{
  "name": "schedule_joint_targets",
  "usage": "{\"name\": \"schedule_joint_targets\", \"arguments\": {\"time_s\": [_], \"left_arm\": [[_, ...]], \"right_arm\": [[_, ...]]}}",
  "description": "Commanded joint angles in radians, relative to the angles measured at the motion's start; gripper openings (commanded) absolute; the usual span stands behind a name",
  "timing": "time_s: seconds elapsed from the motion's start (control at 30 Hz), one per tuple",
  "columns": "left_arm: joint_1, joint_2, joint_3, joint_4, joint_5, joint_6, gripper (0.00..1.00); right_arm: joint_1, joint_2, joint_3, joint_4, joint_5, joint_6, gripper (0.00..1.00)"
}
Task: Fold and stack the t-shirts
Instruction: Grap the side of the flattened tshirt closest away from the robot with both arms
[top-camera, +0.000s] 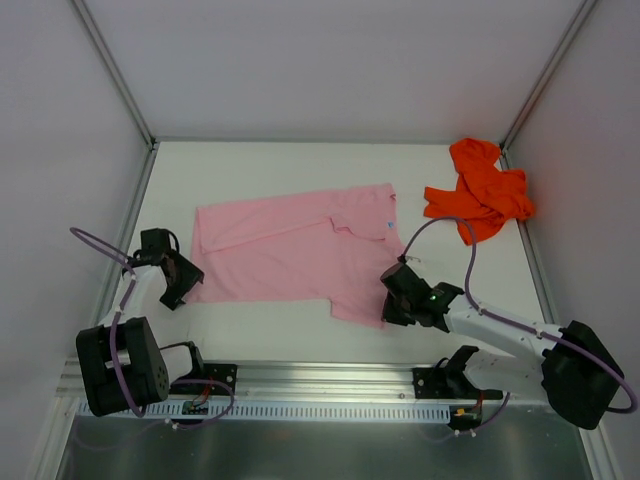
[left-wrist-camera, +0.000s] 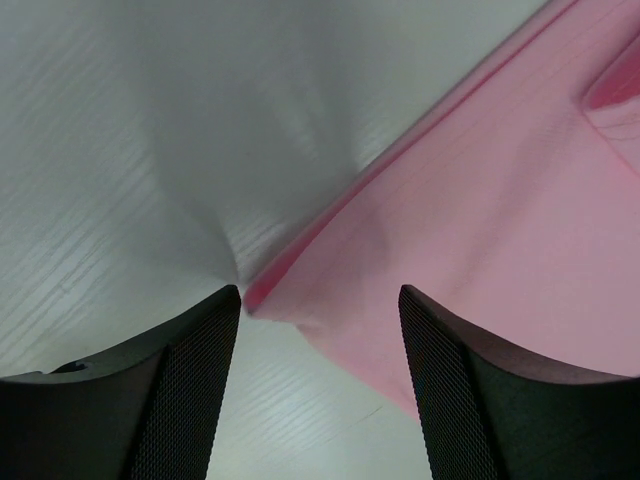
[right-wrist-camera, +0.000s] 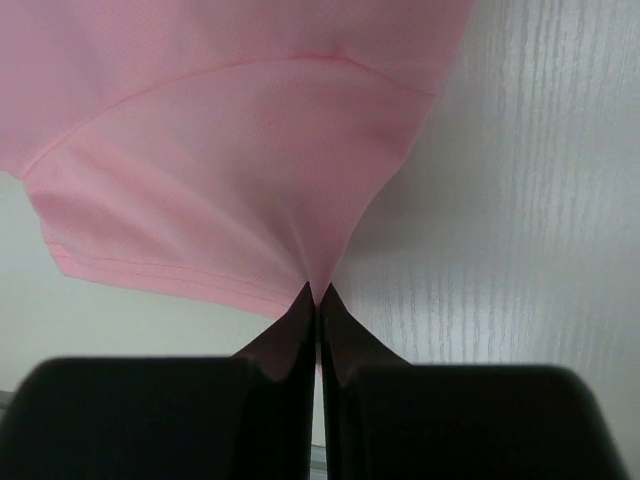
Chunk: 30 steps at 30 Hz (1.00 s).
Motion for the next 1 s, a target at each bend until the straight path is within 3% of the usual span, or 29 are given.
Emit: {"name": "schedule_joint_targets", "arguments": {"time_s": [0.0,0.23,0.5,0.7,0.8,0.87,0.93,0.97], "left_arm": [[-0.024,-0.066,-0.010,-0.092,-0.117,-0.037,0.65],[-0.035,-0.095,-0.010,-0.140,-0.191,-0.070,0.69],[-0.076,-0.084,-0.048,-0.103,-0.179,-0.080,0.59],[-0.108,-0.052,-0.071,-0.069,-0.158,-0.085,0.45],[-0.109,-0.046,-0.070,-0.066,-0.177,-0.091,0.28],[-0.109,-0.049,-0.063,-0.057,-0.171,-0.085,0.10],[-0.110,-0.045,-0.056,-0.040,-0.168,-0.077,0.00],[-0.109,-0.044,-0.051,-0.030,-0.149,-0.067,0.00]], "right_arm": [[-0.019,0.007,0.043,-0.010,0.017,-0.009,0.01],[-0.030,0.001,0.043,-0.013,0.003,-0.029,0.02],[-0.043,-0.022,0.037,-0.031,0.011,-0.030,0.02],[-0.045,-0.024,0.035,-0.031,0.014,-0.027,0.02],[-0.046,-0.028,0.041,-0.031,0.014,-0.029,0.02],[-0.045,-0.031,0.050,-0.036,0.014,-0.035,0.02],[-0.045,-0.040,0.063,-0.048,0.014,-0.047,0.02],[-0.045,-0.042,0.081,-0.056,0.017,-0.053,0.01]]}}
